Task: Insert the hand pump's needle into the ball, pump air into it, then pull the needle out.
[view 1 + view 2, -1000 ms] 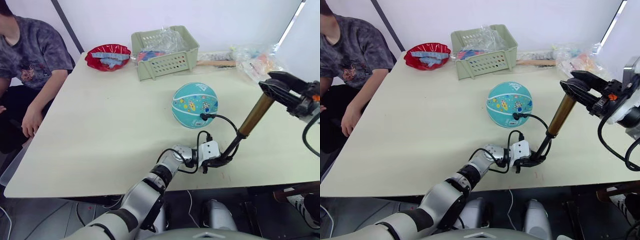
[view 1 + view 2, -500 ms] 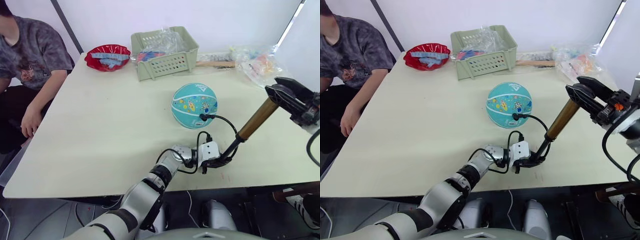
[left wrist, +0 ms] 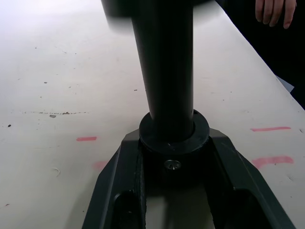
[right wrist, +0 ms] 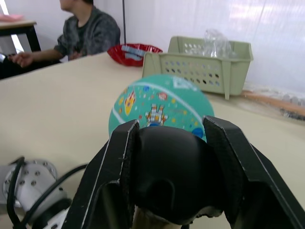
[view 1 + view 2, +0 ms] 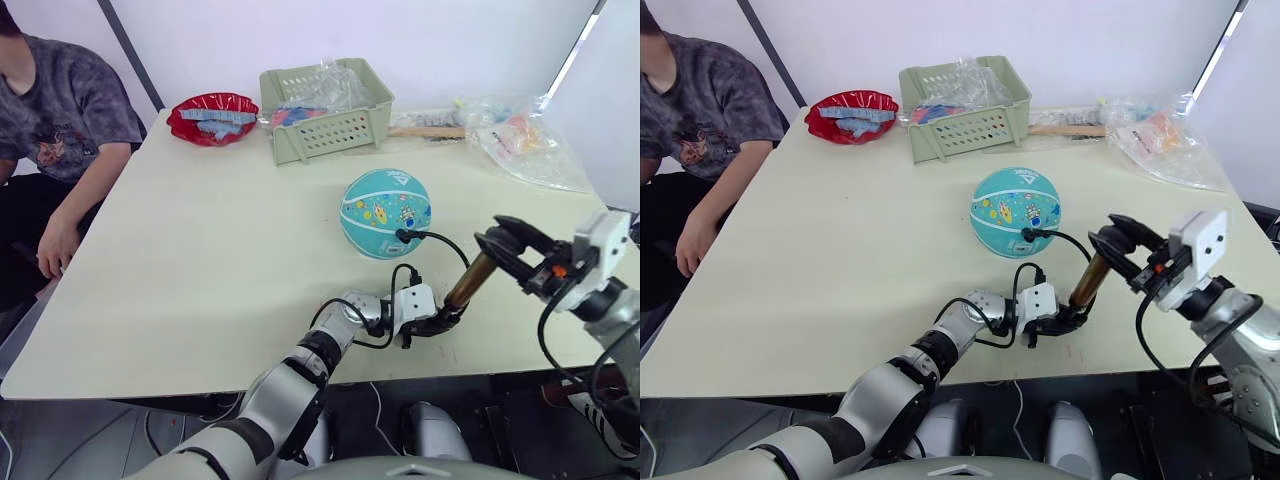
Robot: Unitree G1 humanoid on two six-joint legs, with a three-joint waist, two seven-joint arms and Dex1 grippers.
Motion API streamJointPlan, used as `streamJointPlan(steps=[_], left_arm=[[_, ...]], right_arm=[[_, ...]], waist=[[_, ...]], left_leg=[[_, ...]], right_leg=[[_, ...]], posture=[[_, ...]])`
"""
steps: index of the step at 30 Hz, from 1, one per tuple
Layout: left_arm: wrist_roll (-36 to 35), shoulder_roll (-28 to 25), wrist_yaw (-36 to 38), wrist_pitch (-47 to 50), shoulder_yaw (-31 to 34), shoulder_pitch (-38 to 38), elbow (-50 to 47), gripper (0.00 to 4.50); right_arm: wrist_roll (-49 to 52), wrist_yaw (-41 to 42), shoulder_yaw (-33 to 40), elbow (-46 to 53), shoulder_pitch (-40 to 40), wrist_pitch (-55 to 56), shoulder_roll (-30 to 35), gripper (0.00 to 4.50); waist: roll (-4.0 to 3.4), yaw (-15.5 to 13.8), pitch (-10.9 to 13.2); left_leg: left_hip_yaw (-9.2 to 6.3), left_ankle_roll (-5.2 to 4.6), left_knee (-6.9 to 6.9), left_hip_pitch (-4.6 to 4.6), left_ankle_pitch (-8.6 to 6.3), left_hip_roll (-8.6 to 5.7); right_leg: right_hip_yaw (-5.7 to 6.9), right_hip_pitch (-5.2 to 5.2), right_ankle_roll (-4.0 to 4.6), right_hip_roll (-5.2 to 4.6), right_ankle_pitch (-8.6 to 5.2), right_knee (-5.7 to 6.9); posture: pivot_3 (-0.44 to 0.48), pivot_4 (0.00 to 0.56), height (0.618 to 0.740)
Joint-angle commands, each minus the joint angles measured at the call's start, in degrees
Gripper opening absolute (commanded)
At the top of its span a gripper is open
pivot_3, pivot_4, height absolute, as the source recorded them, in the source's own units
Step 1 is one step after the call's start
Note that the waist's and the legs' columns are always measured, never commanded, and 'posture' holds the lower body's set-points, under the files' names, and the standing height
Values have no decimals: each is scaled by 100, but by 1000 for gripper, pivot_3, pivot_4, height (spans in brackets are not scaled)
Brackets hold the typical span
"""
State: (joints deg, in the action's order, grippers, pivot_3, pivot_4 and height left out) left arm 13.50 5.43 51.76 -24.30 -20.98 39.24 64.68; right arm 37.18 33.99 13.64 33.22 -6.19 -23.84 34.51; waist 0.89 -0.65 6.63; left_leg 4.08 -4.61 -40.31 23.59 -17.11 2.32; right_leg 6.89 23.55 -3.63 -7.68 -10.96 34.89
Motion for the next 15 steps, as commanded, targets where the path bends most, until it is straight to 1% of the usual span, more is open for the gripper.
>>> streamJointPlan(steps=[1, 6, 9, 15], left_arm=[[273, -73, 57, 144, -250, -210, 300, 1128], [272, -64, 36, 148, -247, -223, 295, 1128], [261, -35, 31, 153, -246, -259, 280, 1128], [266, -86, 65, 140, -252, -302, 256, 1128]], right_arm=[[-395, 230, -748, -258, -467, -111, -26, 1598], [-416, 274, -591, -261, -473, -31, 9, 1598], [-498, 355, -488, -248, -421, 25, 148, 1598], [50, 404, 179, -12, 108, -313, 524, 1598]], waist=[[0, -1, -2], [-4, -3, -3], [-4, -6, -3], [-22, -16, 9]], left_leg=[[0, 0, 0, 0, 0, 0], [0, 0, 0, 1, 0, 0], [-1, 0, 0, 2, 0, 0], [0, 0, 0, 7, 0, -6]], right_leg=[[0, 0, 1, 0, -1, 0], [0, 1, 2, -1, -1, -1], [0, 1, 2, -1, -1, -1], [1, 5, 2, -9, -1, -2]], posture=[[0, 150, 740], [0, 150, 740], [0, 150, 740], [0, 150, 740]])
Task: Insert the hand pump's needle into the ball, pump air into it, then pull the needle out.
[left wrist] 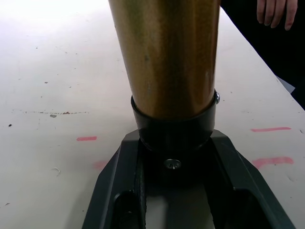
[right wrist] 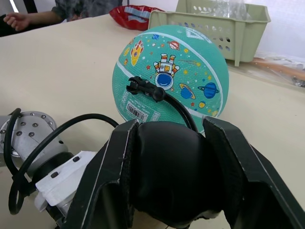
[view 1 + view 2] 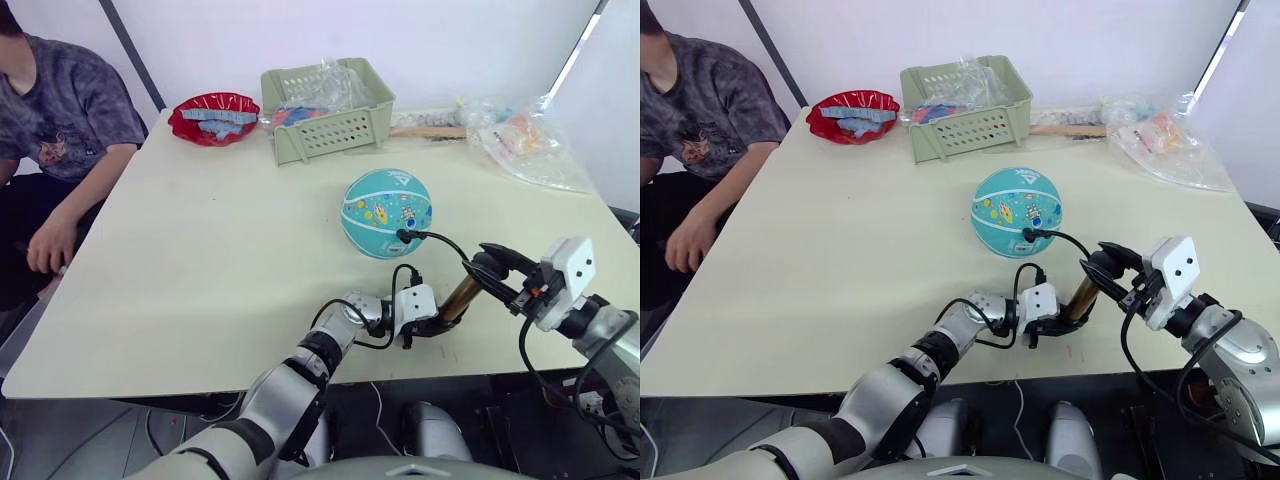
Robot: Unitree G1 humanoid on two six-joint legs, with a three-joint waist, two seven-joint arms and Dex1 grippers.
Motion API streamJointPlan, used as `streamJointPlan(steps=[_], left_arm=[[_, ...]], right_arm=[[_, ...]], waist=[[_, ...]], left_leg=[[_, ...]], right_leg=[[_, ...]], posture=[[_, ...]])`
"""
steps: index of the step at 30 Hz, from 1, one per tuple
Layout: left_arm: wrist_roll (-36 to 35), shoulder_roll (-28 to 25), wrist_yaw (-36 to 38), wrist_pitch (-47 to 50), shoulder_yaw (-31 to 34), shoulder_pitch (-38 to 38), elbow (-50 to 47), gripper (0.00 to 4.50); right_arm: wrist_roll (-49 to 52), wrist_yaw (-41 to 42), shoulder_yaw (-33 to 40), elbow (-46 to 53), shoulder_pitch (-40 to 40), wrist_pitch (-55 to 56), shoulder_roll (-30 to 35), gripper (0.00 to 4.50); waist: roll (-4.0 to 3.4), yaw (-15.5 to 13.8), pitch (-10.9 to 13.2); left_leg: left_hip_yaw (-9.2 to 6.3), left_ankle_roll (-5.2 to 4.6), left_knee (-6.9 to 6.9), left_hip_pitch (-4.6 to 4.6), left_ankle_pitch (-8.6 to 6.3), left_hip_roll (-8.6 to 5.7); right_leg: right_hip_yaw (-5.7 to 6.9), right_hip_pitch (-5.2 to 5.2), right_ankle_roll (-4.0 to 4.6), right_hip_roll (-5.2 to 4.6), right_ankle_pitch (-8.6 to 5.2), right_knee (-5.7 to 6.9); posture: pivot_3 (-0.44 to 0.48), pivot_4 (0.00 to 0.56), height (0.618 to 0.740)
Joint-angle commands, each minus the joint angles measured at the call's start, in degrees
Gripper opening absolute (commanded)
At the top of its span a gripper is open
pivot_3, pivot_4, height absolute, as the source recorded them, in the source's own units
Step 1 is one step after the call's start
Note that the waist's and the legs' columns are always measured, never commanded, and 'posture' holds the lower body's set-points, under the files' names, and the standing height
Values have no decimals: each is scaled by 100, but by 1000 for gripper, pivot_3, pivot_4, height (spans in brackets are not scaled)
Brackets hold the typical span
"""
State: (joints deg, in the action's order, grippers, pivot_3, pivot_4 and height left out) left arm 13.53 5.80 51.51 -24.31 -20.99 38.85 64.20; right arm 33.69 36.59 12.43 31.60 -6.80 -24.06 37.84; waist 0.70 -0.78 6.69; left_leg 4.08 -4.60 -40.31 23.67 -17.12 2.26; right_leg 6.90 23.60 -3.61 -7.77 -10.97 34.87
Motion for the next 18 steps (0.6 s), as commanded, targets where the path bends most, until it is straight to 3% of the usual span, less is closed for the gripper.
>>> streamJointPlan(steps=[1, 11, 18], left_arm=[[268, -134, 95, 141, -253, -261, 302, 1128], [276, -141, 123, 150, -277, -267, 296, 1128], [273, -130, 124, 162, -269, -264, 301, 1128]], right_arm=[[561, 159, 454, 181, 293, -371, 274, 1598], [1924, 344, 1963, -77, 1561, -960, 1187, 1598], [2891, 34, 2411, -238, 2157, -1407, 1484, 1598]], waist=[[-9, -5, 8], [-45, -3, 63], [-43, -3, 75]], left_leg=[[0, 0, 0, 3, 0, 0], [3, 0, -1, 8, 0, -8], [6, 0, -1, 10, 0, -12]], right_leg=[[0, 1, 0, 0, 0, 0], [2, 1, -3, -9, 2, 0], [1, 1, -11, -15, 7, -1]], posture=[[0, 150, 740], [0, 150, 740], [0, 150, 740]])
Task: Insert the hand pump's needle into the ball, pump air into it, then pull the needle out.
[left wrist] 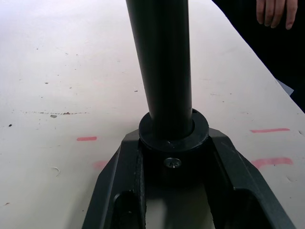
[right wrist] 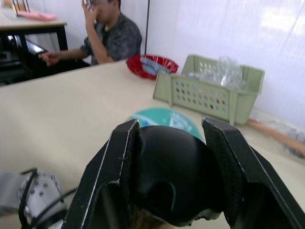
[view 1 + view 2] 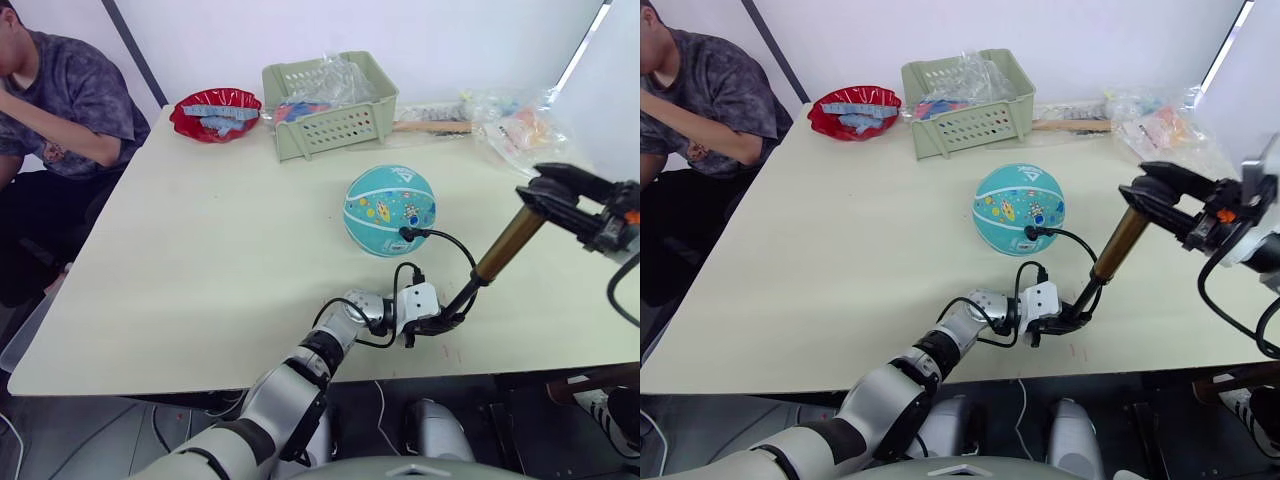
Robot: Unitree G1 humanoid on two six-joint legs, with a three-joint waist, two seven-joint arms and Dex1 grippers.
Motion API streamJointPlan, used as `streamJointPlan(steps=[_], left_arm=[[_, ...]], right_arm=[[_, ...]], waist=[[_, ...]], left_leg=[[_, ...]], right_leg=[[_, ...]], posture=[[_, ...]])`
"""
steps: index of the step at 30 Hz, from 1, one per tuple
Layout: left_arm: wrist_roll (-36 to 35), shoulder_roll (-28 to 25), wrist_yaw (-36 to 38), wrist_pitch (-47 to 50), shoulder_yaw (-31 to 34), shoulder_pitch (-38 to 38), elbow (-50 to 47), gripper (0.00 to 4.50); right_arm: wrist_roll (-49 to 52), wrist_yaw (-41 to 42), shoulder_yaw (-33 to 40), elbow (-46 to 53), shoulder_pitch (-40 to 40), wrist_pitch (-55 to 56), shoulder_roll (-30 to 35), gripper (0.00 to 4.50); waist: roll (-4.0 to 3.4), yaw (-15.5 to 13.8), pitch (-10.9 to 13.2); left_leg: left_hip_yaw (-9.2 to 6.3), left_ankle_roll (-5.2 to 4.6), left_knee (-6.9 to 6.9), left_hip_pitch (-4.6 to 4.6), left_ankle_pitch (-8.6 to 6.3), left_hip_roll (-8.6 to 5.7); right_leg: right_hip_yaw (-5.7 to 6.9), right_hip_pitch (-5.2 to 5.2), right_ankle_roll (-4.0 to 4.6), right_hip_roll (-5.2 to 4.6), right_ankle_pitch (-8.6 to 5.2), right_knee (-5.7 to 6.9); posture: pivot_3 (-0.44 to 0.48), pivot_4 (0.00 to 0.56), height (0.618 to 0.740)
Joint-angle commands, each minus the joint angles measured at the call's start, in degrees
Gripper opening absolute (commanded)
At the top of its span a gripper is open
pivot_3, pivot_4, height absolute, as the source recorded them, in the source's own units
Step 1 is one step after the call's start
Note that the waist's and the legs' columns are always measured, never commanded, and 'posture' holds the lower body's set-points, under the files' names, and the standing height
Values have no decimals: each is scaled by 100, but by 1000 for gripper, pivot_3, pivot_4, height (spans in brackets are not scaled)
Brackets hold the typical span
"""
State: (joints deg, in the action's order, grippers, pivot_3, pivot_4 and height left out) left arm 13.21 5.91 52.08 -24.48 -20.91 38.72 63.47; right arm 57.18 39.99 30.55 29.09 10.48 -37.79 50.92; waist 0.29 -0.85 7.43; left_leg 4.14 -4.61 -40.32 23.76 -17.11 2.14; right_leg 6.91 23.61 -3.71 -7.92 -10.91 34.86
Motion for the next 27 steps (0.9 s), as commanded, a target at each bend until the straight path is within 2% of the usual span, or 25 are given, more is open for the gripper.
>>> streamJointPlan(steps=[1, 7, 14, 18, 27], left_arm=[[304, -138, 63, 180, -275, -249, 374, 1128], [300, -123, 48, 187, -266, -245, 383, 1128], [306, -122, 34, 187, -268, -250, 388, 1128], [295, -126, 11, 194, -258, -247, 392, 1128], [279, -151, -5, 222, -236, -221, 377, 1128]], right_arm=[[654, -396, 641, -27, 541, -71, 198, 1598], [615, -377, 529, 89, 371, -206, 186, 1598], [-631, -77, -318, 315, -954, 270, -261, 1598], [-790, -186, -699, 351, -1186, 462, -670, 1598], [-2192, -67, -2112, -118, -1768, 1261, -1385, 1598]], waist=[[1, 3, 10], [-6, -8, 25], [14, 2, 6], [25, 12, -16], [57, 18, -70]], left_leg=[[3, 0, 0, 0, 0, 0], [4, 0, 0, 5, 0, -3], [2, 0, 0, -5, 0, 0], [1, 0, 0, -11, 0, 3], [-2, 0, 1, -14, 0, 8]], right_leg=[[-2, 0, 0, -2, 0, 0], [-1, 3, -12, -4, 7, 0], [0, -6, -14, -1, 6, -1], [0, -5, -14, 1, 4, 1], [1, -6, -3, 11, -1, 1]], posture=[[0, 150, 740], [0, 150, 740], [0, 150, 740], [0, 150, 740], [0, 150, 740]])
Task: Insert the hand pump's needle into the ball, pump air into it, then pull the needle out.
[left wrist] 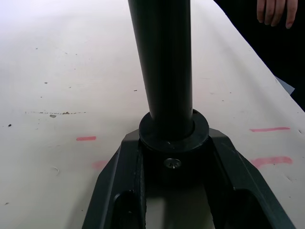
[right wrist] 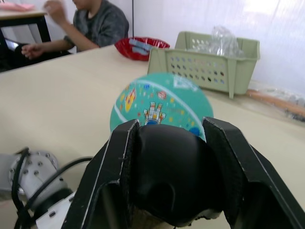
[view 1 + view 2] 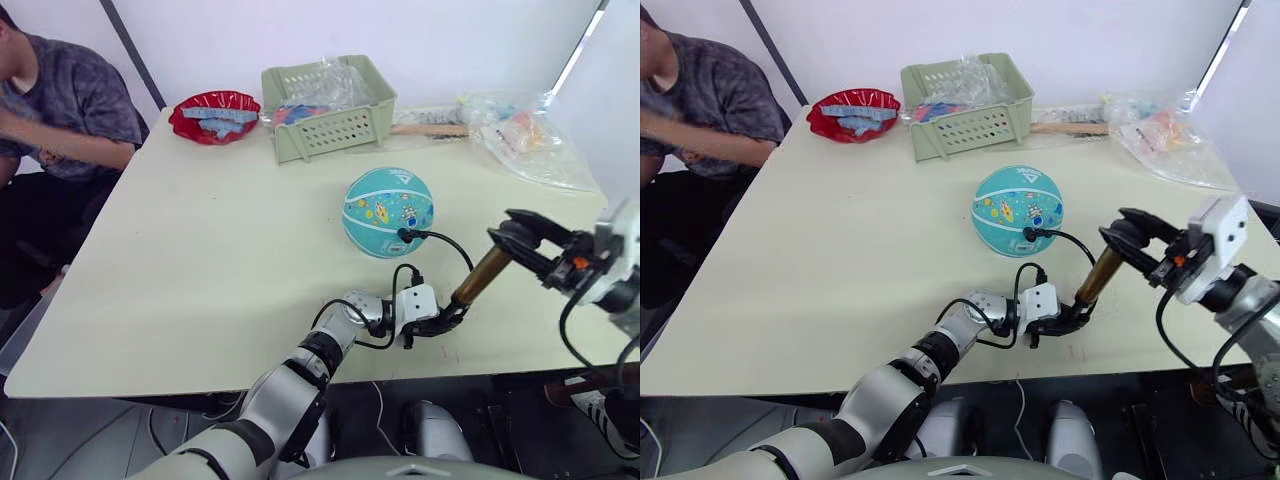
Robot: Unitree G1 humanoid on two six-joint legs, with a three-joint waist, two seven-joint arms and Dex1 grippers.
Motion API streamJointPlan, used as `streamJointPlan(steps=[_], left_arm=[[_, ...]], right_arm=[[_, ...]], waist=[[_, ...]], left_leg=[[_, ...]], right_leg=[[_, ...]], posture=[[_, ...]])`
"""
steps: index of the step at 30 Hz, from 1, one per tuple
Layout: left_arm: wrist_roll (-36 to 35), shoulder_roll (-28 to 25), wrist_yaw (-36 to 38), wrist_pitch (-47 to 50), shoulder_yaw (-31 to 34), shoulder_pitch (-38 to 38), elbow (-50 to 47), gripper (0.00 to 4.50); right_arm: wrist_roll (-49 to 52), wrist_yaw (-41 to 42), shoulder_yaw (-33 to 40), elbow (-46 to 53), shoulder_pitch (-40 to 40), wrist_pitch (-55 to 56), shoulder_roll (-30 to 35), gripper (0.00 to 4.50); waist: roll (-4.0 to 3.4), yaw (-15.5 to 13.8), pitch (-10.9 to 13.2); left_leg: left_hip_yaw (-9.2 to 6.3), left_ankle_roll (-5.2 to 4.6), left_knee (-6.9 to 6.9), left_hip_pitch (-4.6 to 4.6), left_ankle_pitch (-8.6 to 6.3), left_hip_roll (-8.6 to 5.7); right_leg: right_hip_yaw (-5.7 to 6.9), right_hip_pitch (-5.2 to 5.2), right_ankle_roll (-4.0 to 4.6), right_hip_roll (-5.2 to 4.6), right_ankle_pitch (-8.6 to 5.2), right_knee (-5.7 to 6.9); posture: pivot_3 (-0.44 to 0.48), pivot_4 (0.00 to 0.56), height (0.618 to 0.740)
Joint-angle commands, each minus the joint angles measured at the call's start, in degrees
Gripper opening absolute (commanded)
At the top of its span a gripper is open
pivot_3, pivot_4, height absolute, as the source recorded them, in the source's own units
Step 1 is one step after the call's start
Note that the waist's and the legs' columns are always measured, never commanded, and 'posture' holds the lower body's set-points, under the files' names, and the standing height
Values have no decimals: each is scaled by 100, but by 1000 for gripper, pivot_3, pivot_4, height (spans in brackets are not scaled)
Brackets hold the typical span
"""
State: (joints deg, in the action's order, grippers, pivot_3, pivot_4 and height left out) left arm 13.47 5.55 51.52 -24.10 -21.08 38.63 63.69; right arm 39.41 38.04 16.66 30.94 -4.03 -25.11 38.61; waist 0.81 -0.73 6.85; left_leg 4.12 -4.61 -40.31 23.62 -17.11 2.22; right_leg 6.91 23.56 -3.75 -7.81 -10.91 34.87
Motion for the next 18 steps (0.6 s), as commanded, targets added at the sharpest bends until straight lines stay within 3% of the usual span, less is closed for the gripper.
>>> streamJointPlan(steps=[1, 10, 18], left_arm=[[253, -117, 50, 186, -221, -213, 353, 1128], [252, -131, 43, 193, -221, -206, 345, 1128], [240, -128, 57, 208, -215, -207, 341, 1128]], right_arm=[[-580, 163, -858, -388, -379, 111, -204, 1598], [-1034, 185, -1201, -651, -609, 514, -590, 1598], [271, 166, 8, -39, 217, 29, -238, 1598]], waist=[[8, 10, -16], [11, 17, -34], [-24, 0, -4]], left_leg=[[0, 0, 0, -1, 0, 2], [-1, 0, 0, -7, 0, 7], [2, 0, 0, 5, 0, 2]], right_leg=[[0, 0, 4, 1, -3, 0], [-2, -1, 11, 6, -6, 1], [-5, 9, 13, -3, -5, 0]], posture=[[0, 150, 740], [0, 150, 740], [0, 150, 740]])
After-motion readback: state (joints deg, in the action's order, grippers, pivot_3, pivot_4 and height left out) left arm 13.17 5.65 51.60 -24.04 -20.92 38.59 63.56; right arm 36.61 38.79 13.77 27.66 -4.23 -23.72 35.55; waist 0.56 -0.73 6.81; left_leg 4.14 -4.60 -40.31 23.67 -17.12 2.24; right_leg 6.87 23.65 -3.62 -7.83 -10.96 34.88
